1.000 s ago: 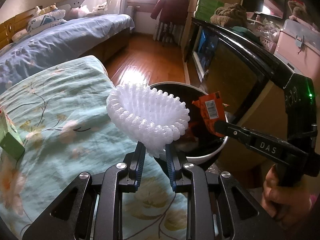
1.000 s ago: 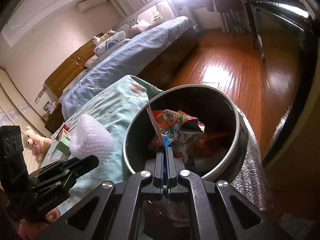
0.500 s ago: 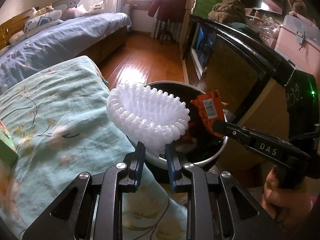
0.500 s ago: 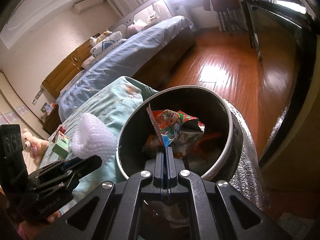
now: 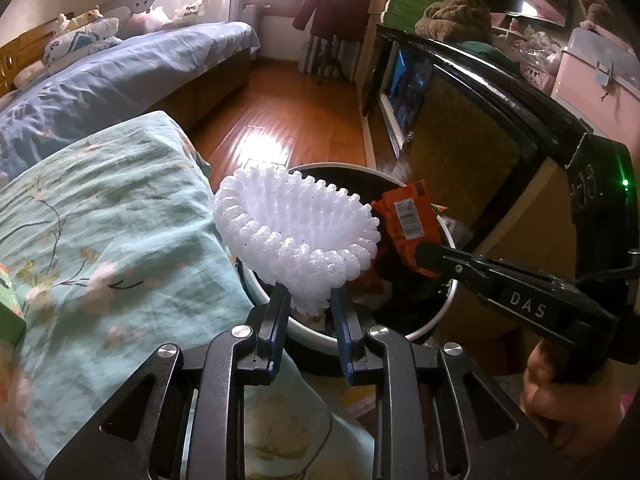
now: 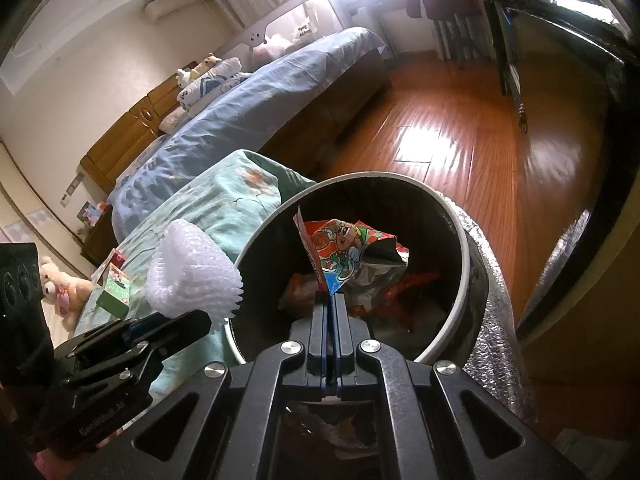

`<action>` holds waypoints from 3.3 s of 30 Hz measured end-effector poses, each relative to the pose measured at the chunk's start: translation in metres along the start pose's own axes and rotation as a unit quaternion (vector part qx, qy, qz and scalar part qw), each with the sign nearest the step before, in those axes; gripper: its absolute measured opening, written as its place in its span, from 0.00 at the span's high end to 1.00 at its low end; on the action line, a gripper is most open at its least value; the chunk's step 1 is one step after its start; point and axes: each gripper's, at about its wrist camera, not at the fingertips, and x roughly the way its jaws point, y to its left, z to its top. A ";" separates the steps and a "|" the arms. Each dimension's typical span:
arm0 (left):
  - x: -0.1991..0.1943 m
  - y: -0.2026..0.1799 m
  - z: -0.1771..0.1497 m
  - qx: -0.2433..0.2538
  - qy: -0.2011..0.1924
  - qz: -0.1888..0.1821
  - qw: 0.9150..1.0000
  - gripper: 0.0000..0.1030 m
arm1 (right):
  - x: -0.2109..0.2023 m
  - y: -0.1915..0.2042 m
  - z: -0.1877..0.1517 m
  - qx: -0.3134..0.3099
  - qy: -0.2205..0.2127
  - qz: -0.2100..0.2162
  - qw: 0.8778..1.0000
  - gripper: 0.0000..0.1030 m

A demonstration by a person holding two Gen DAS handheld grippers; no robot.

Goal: Collect trash
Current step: 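Carry the foam mesh cup and candy wrapper over the bin with both tools, then open the left tool to drop the foam cup while the right tool releases the wrapper, then move both open tools back over the two cartons on the bed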

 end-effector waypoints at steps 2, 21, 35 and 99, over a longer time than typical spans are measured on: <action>0.001 0.000 0.001 -0.001 0.002 -0.002 1.000 0.79 | 0.000 -0.002 0.001 0.005 0.001 -0.001 1.000 0.93; -0.024 0.030 -0.019 -0.046 -0.008 0.009 0.999 0.44 | -0.010 0.012 -0.001 0.019 -0.012 0.021 1.000 0.32; -0.080 0.102 -0.066 -0.127 -0.037 0.056 0.990 0.43 | 0.004 0.074 -0.016 -0.031 0.000 0.044 0.999 0.15; -0.127 0.340 -0.098 -0.222 -0.032 0.200 0.954 0.36 | 0.123 0.289 -0.046 -0.185 0.073 0.129 0.972 0.13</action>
